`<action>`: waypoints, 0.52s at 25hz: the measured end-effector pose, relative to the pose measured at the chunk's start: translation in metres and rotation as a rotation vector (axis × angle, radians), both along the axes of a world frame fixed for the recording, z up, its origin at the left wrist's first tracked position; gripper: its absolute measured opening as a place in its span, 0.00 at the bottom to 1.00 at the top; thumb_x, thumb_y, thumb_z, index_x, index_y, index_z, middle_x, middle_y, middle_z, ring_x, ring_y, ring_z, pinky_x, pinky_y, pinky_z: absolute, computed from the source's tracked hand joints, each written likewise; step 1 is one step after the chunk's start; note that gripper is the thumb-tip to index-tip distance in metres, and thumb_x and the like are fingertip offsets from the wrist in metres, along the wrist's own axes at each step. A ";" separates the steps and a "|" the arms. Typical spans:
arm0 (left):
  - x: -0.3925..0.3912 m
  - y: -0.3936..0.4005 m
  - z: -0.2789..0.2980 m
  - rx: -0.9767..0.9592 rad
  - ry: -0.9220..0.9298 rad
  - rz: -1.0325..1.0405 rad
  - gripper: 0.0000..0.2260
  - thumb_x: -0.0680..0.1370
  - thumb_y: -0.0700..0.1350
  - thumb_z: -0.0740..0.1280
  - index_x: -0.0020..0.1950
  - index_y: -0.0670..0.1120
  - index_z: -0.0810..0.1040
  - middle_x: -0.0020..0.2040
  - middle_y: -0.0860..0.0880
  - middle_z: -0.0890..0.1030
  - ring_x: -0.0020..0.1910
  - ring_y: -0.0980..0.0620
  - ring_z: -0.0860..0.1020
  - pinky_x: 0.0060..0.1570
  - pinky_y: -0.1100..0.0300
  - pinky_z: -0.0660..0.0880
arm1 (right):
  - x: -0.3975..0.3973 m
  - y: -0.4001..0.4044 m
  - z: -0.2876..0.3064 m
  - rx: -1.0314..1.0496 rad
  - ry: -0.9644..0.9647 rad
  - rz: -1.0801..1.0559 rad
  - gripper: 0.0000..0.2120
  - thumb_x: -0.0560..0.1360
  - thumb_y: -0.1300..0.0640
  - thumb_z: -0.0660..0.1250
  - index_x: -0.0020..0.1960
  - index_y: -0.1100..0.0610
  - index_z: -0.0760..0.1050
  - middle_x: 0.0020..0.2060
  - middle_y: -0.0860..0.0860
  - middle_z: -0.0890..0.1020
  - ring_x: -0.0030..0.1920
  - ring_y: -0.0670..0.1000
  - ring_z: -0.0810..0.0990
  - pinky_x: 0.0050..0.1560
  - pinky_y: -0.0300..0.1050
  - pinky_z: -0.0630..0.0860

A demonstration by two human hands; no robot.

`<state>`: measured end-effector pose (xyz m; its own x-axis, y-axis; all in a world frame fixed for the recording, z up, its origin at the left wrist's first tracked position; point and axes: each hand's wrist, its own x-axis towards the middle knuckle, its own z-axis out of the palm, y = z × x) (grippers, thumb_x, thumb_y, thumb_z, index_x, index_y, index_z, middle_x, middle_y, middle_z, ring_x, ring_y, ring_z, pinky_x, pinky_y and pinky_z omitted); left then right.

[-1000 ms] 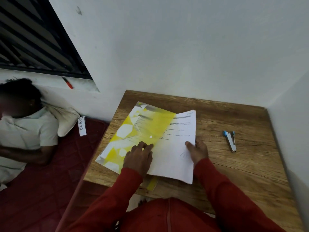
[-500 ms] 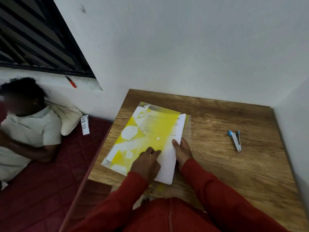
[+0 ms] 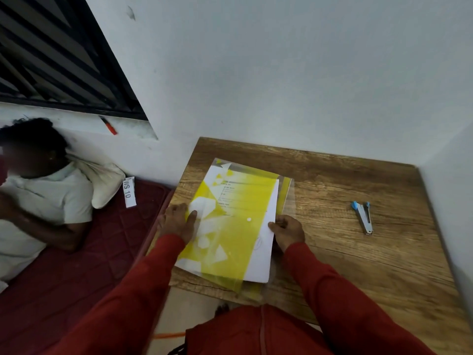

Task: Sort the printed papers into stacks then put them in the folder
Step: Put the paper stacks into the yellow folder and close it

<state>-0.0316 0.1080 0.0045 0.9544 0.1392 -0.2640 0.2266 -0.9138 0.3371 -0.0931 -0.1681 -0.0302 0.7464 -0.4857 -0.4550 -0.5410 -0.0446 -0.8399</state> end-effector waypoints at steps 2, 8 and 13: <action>0.003 0.002 -0.004 0.010 0.029 -0.031 0.22 0.80 0.57 0.59 0.72 0.50 0.69 0.74 0.45 0.63 0.68 0.35 0.63 0.67 0.41 0.62 | 0.000 -0.001 0.000 0.020 -0.001 -0.055 0.07 0.71 0.61 0.74 0.41 0.51 0.78 0.42 0.53 0.84 0.46 0.57 0.83 0.53 0.56 0.80; 0.013 -0.001 -0.013 -0.127 -0.025 -0.072 0.20 0.79 0.54 0.64 0.64 0.43 0.76 0.65 0.40 0.72 0.63 0.37 0.72 0.65 0.47 0.68 | 0.010 0.006 0.004 0.119 0.004 -0.063 0.10 0.69 0.60 0.76 0.44 0.49 0.76 0.44 0.56 0.84 0.43 0.60 0.84 0.41 0.63 0.82; 0.022 0.010 -0.016 -0.177 -0.033 -0.110 0.16 0.78 0.53 0.66 0.60 0.43 0.79 0.58 0.40 0.76 0.58 0.39 0.75 0.63 0.49 0.69 | 0.019 0.001 -0.019 -0.027 -0.048 -0.013 0.10 0.74 0.54 0.69 0.43 0.38 0.81 0.44 0.50 0.85 0.44 0.57 0.84 0.47 0.60 0.82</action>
